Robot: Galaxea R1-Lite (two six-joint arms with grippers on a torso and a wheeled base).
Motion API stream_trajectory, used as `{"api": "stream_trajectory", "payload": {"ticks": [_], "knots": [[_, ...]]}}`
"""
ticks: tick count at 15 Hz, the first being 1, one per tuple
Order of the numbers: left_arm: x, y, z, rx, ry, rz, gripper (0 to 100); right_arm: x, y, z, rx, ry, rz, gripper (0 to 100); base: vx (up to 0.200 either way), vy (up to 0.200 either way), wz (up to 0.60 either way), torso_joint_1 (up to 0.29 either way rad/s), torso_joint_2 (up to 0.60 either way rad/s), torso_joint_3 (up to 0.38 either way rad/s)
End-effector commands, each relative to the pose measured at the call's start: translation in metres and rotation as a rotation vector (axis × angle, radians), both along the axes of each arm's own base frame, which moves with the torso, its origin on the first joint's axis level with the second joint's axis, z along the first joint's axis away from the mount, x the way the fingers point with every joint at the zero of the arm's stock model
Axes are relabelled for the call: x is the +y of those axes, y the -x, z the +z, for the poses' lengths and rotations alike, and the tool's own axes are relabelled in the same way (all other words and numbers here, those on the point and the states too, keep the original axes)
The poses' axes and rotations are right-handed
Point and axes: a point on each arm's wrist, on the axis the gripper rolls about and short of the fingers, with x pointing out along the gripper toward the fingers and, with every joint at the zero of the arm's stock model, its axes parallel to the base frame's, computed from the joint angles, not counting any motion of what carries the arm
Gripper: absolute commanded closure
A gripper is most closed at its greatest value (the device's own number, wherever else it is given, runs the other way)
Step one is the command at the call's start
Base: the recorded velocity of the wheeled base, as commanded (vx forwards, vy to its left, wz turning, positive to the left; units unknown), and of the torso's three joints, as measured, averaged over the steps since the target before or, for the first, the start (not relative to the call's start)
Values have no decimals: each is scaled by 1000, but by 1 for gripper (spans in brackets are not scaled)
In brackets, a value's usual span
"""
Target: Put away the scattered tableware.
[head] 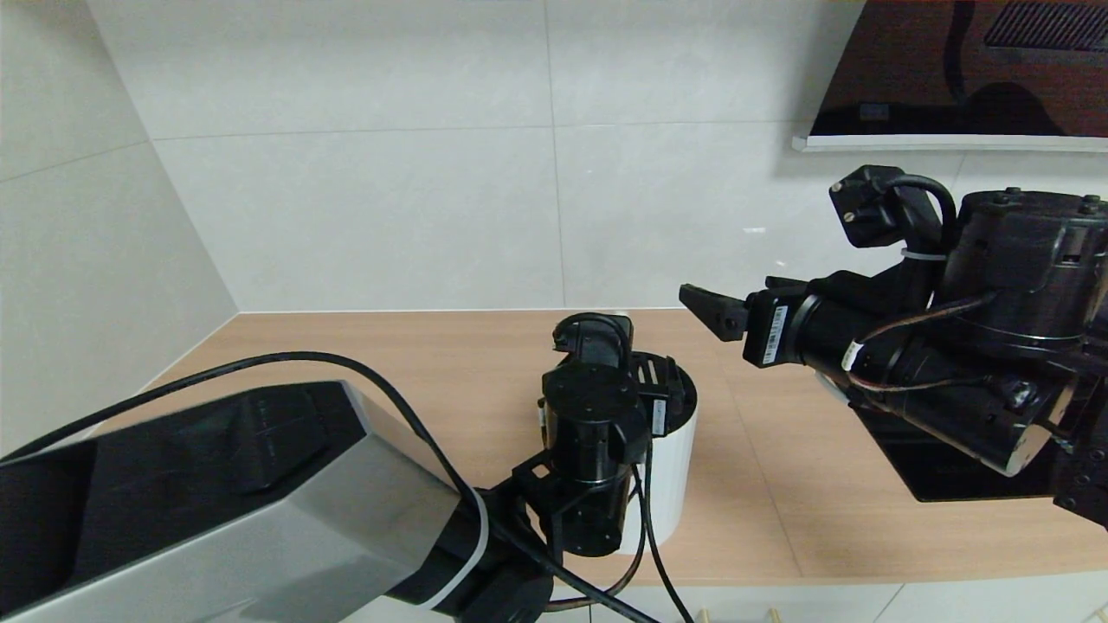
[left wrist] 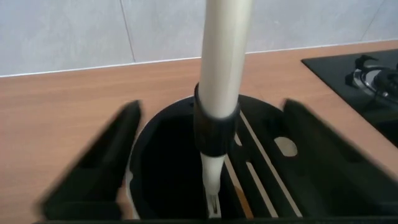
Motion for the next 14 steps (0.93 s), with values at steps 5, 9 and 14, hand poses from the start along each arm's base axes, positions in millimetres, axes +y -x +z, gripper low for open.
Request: {"api": "stream_trajectory", "payload": {"ticks": [5,9,14], "knots": [[8,8,13,-10,14,-2,0,0,0,0,-1,-1,2,0,0,0,0,0,0,0],[60,57,71,-66,74,-179,0,-5,1,7,-19,-18,-10,0,0,0,0,0,0,0],[141,115,150,-281,248,-442,0,-35,20,28,-77,-60,-61,0,0,0,0,0,0,0]]}}
